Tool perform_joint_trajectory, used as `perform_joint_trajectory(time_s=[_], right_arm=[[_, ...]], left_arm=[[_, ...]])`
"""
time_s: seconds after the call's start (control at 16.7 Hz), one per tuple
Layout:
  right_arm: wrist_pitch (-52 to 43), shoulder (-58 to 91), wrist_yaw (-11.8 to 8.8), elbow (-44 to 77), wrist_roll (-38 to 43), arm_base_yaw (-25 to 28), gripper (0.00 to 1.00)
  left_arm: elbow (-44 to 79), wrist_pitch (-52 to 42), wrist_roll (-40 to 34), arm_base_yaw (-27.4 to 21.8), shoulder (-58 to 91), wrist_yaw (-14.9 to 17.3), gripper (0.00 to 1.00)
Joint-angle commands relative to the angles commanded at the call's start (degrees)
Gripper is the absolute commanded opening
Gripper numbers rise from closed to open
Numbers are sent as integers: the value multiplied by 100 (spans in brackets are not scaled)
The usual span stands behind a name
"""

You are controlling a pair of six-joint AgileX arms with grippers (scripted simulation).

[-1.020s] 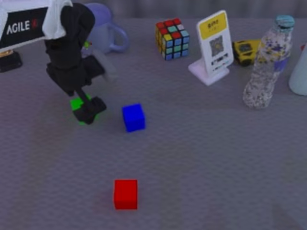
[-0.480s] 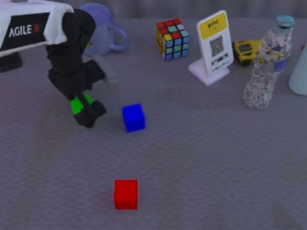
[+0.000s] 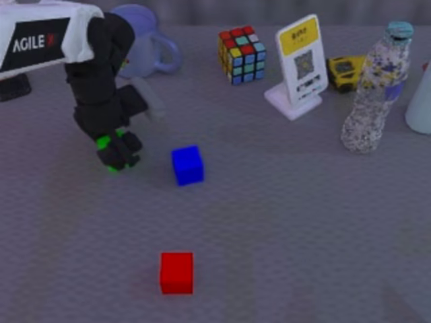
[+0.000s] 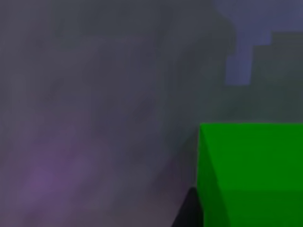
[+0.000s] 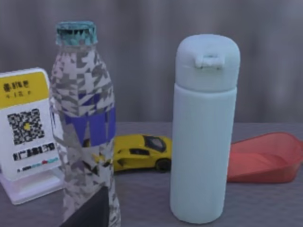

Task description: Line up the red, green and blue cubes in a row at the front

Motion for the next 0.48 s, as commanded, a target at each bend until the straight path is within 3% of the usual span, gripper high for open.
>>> perform_joint_trajectory(time_s=[0.12, 0.48], right_arm=[[0, 0, 0, 0, 0, 0, 100], [0, 0, 0, 0, 0, 0, 100]], left_arm=[[0, 0, 0, 0, 0, 0, 2], [0, 0, 0, 0, 0, 0, 0]])
